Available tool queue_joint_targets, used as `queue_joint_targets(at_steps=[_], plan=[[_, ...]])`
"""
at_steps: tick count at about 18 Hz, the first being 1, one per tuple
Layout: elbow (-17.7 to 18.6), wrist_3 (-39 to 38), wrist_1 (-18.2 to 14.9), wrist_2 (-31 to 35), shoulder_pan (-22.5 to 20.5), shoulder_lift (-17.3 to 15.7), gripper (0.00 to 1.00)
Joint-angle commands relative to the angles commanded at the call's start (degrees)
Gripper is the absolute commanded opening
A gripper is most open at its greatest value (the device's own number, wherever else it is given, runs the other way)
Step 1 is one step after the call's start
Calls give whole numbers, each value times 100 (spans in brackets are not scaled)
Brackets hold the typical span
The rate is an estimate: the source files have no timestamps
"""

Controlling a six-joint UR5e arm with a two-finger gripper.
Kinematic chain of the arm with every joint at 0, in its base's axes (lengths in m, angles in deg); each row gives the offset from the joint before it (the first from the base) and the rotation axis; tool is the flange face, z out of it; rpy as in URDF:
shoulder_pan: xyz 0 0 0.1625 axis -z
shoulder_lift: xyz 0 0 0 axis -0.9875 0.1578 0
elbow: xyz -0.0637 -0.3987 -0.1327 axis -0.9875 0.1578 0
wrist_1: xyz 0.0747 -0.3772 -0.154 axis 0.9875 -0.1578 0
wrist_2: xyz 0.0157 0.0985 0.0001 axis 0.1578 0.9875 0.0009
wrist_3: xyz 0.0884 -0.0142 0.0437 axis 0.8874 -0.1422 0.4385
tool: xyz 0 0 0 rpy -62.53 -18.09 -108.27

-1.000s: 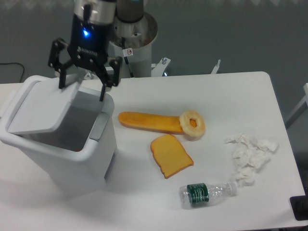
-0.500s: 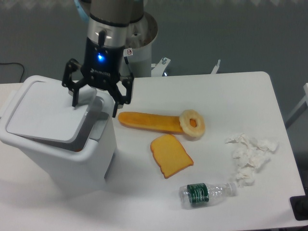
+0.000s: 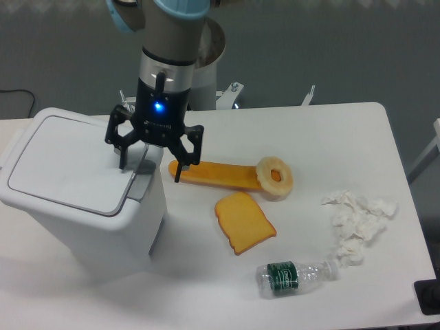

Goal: Close the trash can
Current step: 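Press down on the closed lid with the gripper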

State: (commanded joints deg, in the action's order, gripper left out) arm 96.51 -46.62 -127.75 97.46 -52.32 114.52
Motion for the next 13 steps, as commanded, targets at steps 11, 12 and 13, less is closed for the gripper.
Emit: queue_joint_targets(at_steps=[11, 12, 13], plan=[[-457, -448, -9, -70, -9, -35, 100], [-466, -405, -9, -62, -44, -35, 100], [-466, -352, -9, -35, -140, -35, 100]])
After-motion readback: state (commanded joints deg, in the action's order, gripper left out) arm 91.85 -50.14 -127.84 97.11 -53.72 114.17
